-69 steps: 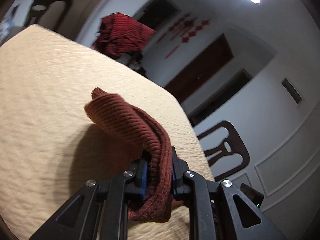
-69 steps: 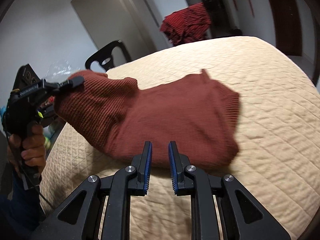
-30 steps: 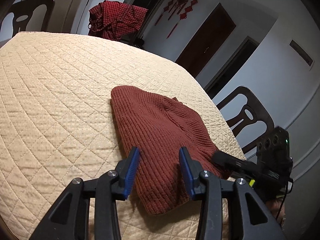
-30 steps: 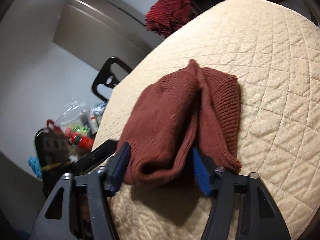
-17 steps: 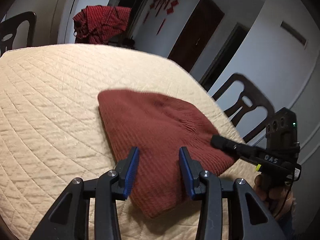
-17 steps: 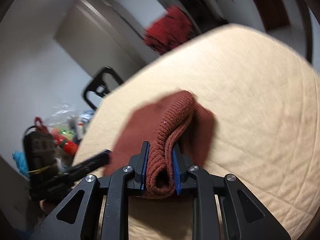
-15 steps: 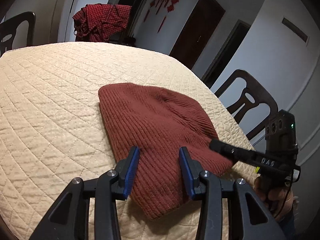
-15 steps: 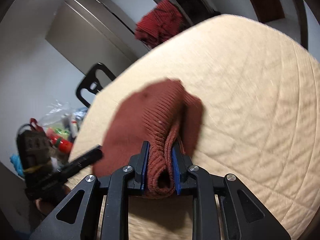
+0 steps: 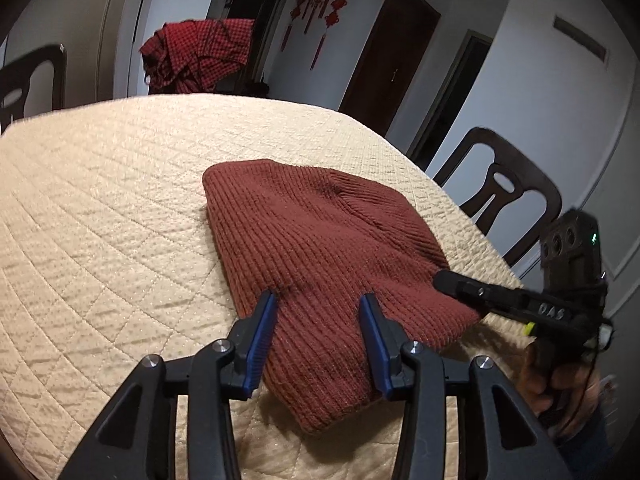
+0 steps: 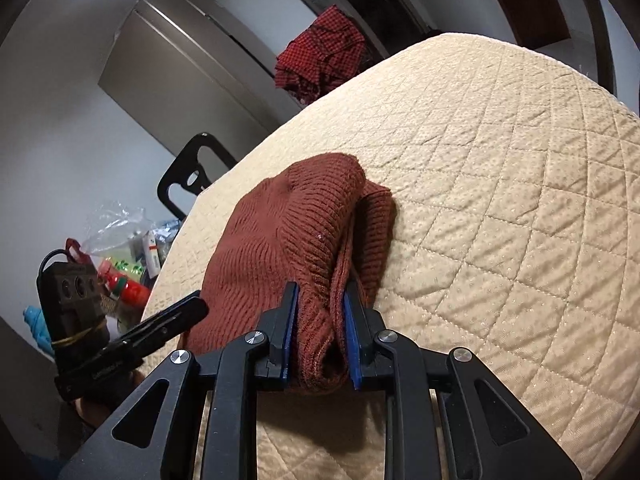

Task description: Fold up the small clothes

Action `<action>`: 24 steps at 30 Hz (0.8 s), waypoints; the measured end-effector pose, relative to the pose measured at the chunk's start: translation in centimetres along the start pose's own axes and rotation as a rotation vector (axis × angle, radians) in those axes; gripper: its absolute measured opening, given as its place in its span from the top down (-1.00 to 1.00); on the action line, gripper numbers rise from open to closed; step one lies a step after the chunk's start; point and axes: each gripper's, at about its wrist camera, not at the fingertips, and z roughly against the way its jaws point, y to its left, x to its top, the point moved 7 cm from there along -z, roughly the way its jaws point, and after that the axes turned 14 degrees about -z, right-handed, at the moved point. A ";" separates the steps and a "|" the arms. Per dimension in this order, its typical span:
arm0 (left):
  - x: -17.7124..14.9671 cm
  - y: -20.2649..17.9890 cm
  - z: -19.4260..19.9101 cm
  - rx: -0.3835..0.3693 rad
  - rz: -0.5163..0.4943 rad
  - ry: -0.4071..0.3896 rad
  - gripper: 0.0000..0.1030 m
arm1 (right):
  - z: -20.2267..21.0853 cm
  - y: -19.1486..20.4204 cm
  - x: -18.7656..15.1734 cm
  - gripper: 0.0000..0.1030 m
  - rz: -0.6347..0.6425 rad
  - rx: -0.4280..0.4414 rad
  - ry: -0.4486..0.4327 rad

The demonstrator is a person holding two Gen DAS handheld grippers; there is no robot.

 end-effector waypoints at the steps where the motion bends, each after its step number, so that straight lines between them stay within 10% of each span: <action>1: 0.0 -0.2 0.0 0.009 -0.013 0.003 0.09 | 0.2 0.1 0.2 0.53 0.004 -0.012 0.002; 8: 0.6 -0.6 -0.2 0.021 -0.050 0.021 0.08 | 3.3 3.6 2.0 0.49 0.115 -0.054 -0.117; 24: 1.9 0.2 0.9 0.013 -0.046 -0.012 0.02 | -1.6 3.3 2.3 0.86 0.162 -0.108 -0.025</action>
